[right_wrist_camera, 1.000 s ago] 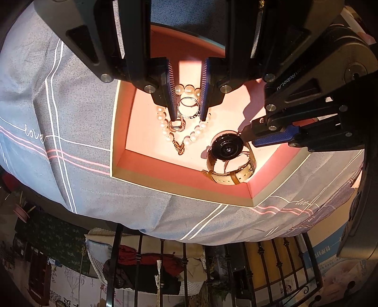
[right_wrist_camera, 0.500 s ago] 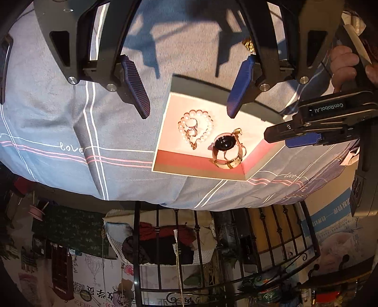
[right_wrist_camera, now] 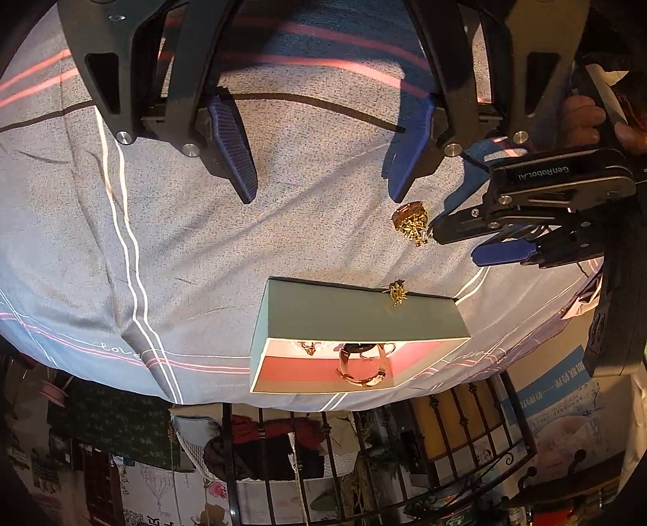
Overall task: Organize jewelry
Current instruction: 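Open both tools to release the items and withdraw from the box, then grasp the small gold square stud with the left tool while the right tool grasps the gold ring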
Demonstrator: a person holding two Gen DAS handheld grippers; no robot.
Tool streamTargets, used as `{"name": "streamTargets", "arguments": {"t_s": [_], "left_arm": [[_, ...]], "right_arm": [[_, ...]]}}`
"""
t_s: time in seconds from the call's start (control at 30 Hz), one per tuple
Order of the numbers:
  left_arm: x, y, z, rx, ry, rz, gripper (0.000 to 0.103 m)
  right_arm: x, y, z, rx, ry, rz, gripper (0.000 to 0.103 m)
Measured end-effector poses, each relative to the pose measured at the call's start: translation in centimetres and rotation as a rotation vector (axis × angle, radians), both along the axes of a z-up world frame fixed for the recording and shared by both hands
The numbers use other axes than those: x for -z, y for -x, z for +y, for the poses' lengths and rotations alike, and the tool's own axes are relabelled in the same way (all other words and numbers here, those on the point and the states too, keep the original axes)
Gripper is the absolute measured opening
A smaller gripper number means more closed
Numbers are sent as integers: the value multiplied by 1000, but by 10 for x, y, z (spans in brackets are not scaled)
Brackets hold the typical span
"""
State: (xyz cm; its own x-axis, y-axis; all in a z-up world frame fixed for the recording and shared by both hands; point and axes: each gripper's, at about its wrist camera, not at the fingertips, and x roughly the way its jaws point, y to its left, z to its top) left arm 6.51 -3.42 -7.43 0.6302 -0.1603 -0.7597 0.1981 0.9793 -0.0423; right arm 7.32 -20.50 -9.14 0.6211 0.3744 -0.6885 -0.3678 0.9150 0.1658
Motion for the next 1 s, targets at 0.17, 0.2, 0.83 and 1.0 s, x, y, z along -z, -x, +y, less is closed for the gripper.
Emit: {"name": "streamTargets", "arguments": {"t_s": [0.17, 0.2, 0.83, 1.0], "left_arm": [[0, -8, 11, -46, 22, 0, 62], [-1, -9, 14, -55, 29, -1, 62], [0, -4, 25, -65, 61, -11, 64], [-1, -3, 24, -64, 55, -12, 65]], "right_arm": [[-1, -7, 26, -99, 59, -1, 68], [0, -9, 33, -124, 70, 6, 67], [-25, -5, 23, -154, -65, -99, 25], [-19, -12, 25, -133, -2, -51, 25]]}}
